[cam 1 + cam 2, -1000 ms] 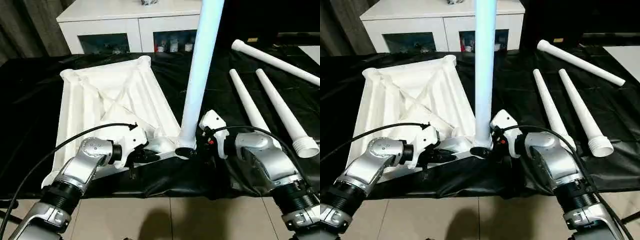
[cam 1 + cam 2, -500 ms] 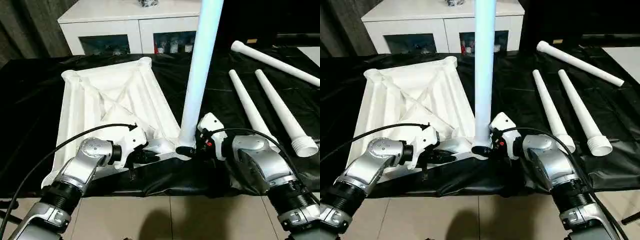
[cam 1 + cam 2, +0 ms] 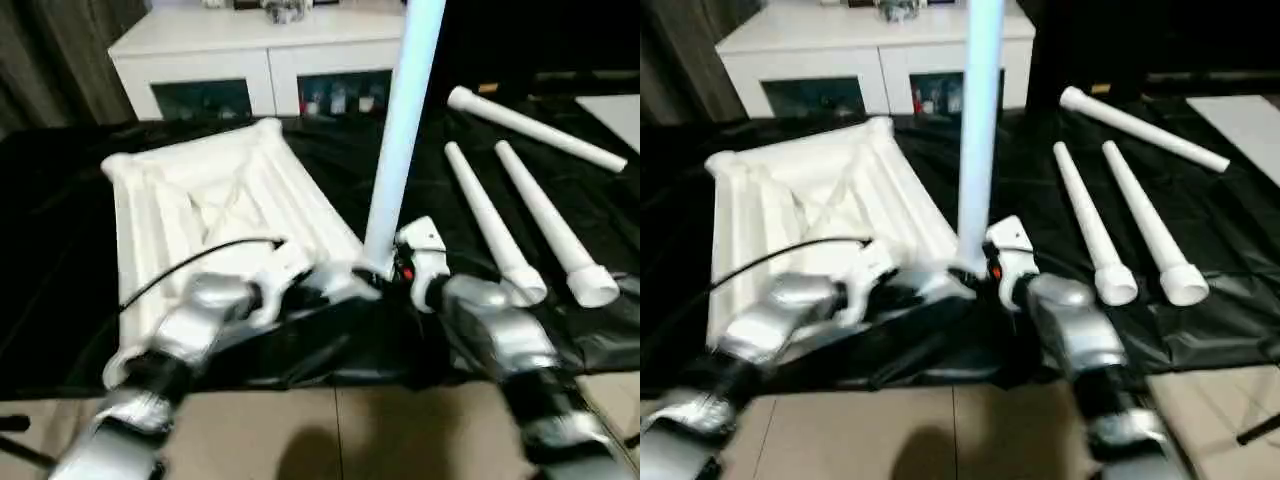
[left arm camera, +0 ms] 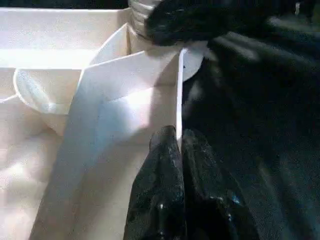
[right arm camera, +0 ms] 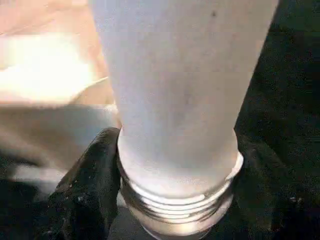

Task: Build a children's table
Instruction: Insert table leg to table base

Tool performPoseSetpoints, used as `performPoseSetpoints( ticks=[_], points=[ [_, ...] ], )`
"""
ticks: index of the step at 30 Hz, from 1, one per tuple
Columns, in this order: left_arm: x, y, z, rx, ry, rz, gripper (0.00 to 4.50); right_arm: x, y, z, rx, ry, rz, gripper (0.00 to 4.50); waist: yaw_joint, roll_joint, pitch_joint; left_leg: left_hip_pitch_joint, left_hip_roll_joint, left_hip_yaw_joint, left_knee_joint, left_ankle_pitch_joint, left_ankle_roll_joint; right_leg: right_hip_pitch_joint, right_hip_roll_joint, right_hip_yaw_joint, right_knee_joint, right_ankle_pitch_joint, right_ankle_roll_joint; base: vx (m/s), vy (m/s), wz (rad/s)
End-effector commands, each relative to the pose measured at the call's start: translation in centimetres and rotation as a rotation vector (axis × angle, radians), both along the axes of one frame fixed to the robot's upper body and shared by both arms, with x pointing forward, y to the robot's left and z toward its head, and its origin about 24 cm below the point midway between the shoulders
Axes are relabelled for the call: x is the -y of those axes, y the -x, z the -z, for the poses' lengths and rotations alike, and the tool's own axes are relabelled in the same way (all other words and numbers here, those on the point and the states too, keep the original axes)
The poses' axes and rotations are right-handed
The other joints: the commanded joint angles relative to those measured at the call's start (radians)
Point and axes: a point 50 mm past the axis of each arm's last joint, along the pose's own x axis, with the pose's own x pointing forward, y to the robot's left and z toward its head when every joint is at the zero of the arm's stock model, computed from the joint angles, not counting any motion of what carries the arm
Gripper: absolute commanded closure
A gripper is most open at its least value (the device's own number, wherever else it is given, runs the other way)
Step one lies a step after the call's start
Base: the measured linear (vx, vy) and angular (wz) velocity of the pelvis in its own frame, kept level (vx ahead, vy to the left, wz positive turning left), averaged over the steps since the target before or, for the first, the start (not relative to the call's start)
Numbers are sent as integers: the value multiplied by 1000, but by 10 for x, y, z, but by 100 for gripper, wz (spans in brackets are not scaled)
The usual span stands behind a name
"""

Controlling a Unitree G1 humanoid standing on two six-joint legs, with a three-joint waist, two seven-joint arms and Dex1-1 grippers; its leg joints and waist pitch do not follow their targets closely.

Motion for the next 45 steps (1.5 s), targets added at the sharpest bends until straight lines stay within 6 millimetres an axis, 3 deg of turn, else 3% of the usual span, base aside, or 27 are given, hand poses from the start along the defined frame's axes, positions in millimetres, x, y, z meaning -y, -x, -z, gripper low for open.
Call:
performPoseSetpoints(
  ticks=[1,5,7,9,10,12,13,15,16,19,22,25,28,33,37,38,40,41,43,44,45],
  points=[
    [-4,-13,-2,16,-23,-188,450,-9,4,20,-89,42,73,176,-8,-4,-52,14,6,-4,-80,-273,-30,39,-38,30,-90,-305,-187,0,0,0],
    [6,-18,-2,32,-39,-262,450,-16,-2,22,-75,94,130,176,-6,-3,-57,5,3,-4,-78,-243,-4,44,-38,28,-91,-250,-183,0,0,0],
    [10,-20,-2,50,-45,-272,450,-25,-6,19,-75,18,129,176,-7,0,-58,5,1,-3,-76,-245,8,43,-39,28,-92,-240,-191,0,0,0],
    [12,-21,-3,58,-42,-263,450,-32,-7,14,-53,-45,101,120,-3,-1,-60,3,2,-4,-76,-233,20,46,-39,27,-90,-222,-196,0,0,0],
    [12,-21,-3,58,-42,-263,450,-33,-7,13,-52,-46,102,120,-3,-1,-60,3,5,-4,-77,-223,26,46,-39,27,-87,-199,-203,0,0,0],
    [11,-22,-4,63,-38,-250,450,-35,-8,11,-39,-51,80,97,-8,-1,-61,-7,2,-7,-77,-208,33,55,-38,24,-80,-165,-208,0,0,0],
    [10,-21,-5,72,-36,-231,450,-35,-9,9,-31,-59,67,88,-17,-3,-62,-19,0,-12,-80,-193,38,65,-39,18,-76,-160,-199,0,0,0],
    [5,-17,-5,63,-25,-159,450,-33,-10,4,-4,-70,25,70,-25,0,-66,-17,2,-15,-75,-173,50,63,-42,18,-77,-136,-208,0,0,0],
    [4,-14,-5,60,-16,-113,450,-31,-10,1,5,-74,0,61,-25,0,-67,-9,4,-10,-72,-168,61,56,-40,20,-78,-106,-229,0,0,0],
    [-4,-8,-2,33,-20,-56,450,-25,-9,-4,27,-59,-84,54,-24,3,-70,-10,7,-8,-66,-126,86,57,-39,21,-66,-15,-268,0,0,0],
    [-17,2,1,29,-44,38,450,-6,-5,-9,42,-33,-152,54,-21,4,-71,-8,9,-6,-64,-105,103,59,-38,22,-61,36,-282,0,0,0],
    [-26,5,1,18,-56,36,450,6,-3,-12,46,-33,-163,54,-18,3,-67,1,12,-2,-69,-149,91,52,-36,23,-64,-3,-288,0,0,0],
    [-31,6,2,6,-67,7,450,14,0,-11,19,-44,-124,54,-18,2,-62,1,13,-2,-73,-178,74,52,-38,26,-69,-65,-271,0,0,0],
    [-39,5,6,10,-51,-141,450,37,2,10,-119,-54,210,54,-23,6,-61,2,9,-2,-77,-196,31,49,-36,28,-74,-117,-251,0,0,0],
    [-38,4,5,48,-39,-165,450,49,-2,9,-131,-127,377,54,-28,15,-59,5,7,-3,-80,-237,8,45,-36,27,-83,-166,-228,0,0,0],
    [-39,2,3,57,-43,-175,450,51,-3,5,-121,-150,413,54,-28,21,-60,4,4,-4,-78,-227,7,48,-35,26,-79,-152,-226,0,0,0],
    [-40,2,3,59,-45,-179,450,52,-4,4,-119,-156,423,54,-30,14,-61,-2,1,-3,-75,-204,20,52,-35,26,-78,-131,-226,0,0,0],
    [-40,1,2,64,-49,-184,450,52,-5,1,-111,-158,429,54,-30,24,-61,-3,1,-4,-74,-193,24,52,-37,25,-76,-123,-227,0,0,0],
    [-41,-1,0,79,-55,-185,450,53,-6,-2,-104,-157,437,54,-35,21,-61,-5,-1,-3,-72,-174,37,53,-35,23,-78,-113,-227,0,0,0],
    [-41,0,-1,104,-62,-148,450,55,-6,-5,-91,-151,447,54,-37,28,-62,-5,0,-4,-70,-157,46,53,-35,23,-78,-103,-229,0,0,0],
    [-40,1,-3,129,-64,-106,450,56,-7,-7,-85,-146,446,54,-38,26,-62,-5,-1,-3,-70,-157,48,52,-34,22,-78,-102,-230,0,0,0]
  ],
)
